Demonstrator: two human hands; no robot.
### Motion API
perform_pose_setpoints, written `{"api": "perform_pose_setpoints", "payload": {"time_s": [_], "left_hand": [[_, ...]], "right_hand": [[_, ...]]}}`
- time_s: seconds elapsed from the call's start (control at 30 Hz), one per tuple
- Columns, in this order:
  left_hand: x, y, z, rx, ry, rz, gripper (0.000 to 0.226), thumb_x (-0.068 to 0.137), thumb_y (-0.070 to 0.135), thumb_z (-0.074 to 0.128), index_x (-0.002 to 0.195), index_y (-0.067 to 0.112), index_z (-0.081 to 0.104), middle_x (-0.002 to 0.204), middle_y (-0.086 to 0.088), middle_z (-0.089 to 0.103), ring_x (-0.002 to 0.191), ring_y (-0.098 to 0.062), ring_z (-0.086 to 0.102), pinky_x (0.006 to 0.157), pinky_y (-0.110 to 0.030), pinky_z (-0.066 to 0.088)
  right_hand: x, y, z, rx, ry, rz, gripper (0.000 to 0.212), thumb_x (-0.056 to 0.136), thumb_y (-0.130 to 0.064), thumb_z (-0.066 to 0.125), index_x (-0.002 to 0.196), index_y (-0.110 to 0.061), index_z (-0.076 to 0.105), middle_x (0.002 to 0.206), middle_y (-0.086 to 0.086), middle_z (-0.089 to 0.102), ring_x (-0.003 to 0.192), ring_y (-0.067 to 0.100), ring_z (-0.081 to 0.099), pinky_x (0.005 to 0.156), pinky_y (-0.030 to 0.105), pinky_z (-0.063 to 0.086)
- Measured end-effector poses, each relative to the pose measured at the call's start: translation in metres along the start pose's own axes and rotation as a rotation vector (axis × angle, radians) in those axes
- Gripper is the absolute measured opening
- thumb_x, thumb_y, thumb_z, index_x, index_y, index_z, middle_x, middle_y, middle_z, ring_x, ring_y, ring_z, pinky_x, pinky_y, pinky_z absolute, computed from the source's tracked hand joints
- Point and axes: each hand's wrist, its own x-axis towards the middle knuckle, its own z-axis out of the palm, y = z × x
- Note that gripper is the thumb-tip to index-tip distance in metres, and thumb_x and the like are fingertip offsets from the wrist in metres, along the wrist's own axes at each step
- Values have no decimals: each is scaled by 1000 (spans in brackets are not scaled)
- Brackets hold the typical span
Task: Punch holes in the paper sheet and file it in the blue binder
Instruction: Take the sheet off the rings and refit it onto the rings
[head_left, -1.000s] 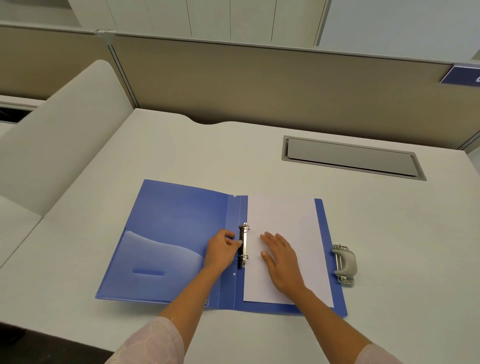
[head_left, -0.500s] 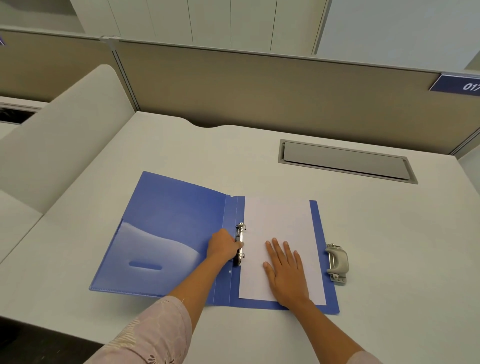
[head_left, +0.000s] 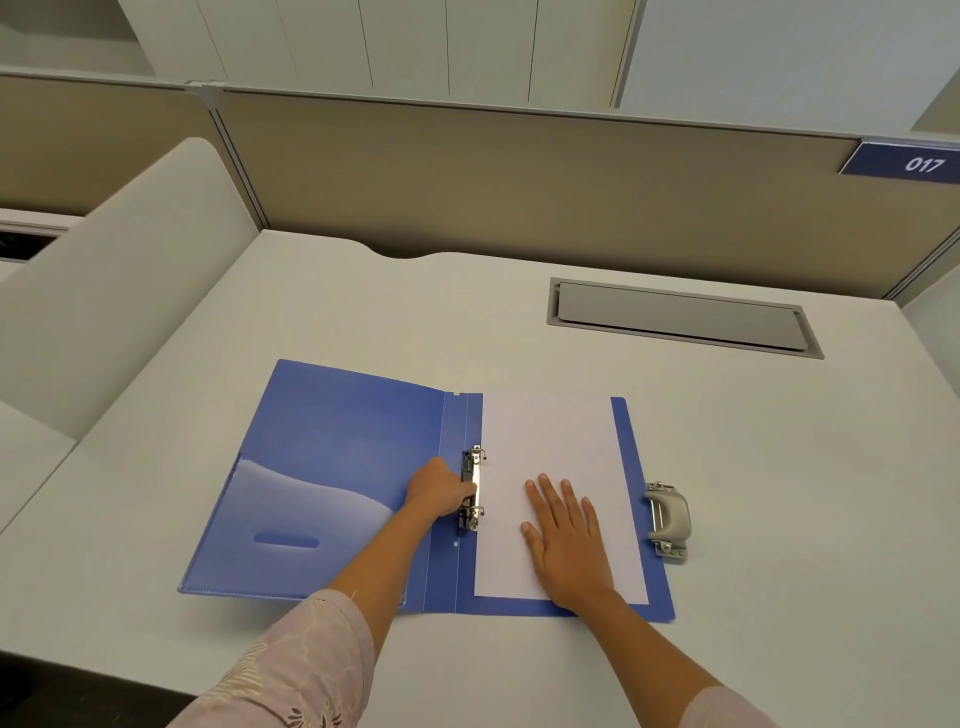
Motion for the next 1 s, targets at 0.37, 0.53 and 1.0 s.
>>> {"api": "perform_pose_setpoints", "payload": {"time_s": [0.37, 0.53, 1.0], "left_hand": [[-8, -10, 5, -232, 28, 69, 11, 82, 19, 69, 84, 12, 61, 93, -13, 69, 89, -31, 68, 79, -46, 58], [-13, -9, 5, -280, 47, 74, 12, 83, 17, 70, 79, 17, 59, 90, -11, 68, 86, -30, 68, 78, -44, 58], [-19, -11, 4, -298, 82, 80, 16, 83, 24, 72, 77, 20, 59, 82, -7, 67, 80, -27, 68, 75, -42, 59]], "right_hand": [[1, 1, -1, -17, -37, -2, 67, 86, -59, -11, 148, -35, -13, 157, -12, -17, 146, 16, -16, 117, 35, -13], [1, 1, -1, -4, -40, -5, 69, 83, -61, -16, 147, -35, -14, 158, -11, -14, 146, 17, -15, 117, 37, -12], [0, 2, -1, 19, -28, -14, 68, 85, -62, -14, 148, -35, -12, 156, -12, -14, 145, 15, -15, 113, 32, -18]]}}
